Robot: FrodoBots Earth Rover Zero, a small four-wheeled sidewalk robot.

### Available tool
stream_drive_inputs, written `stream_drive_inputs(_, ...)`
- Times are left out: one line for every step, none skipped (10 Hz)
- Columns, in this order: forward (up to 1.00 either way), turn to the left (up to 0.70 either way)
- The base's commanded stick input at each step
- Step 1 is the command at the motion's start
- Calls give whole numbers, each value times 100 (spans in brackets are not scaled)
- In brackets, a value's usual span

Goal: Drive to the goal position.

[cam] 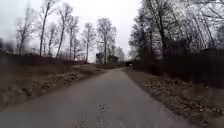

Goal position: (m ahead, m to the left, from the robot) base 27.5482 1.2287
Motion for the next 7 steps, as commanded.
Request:
stream_drive_inputs(100,0)
stream_drive_inputs(100,0)
stream_drive_inputs(100,0)
stream_drive_inputs(100,0)
stream_drive_inputs(100,0)
stream_drive_inputs(100,0)
stream_drive_inputs(100,0)
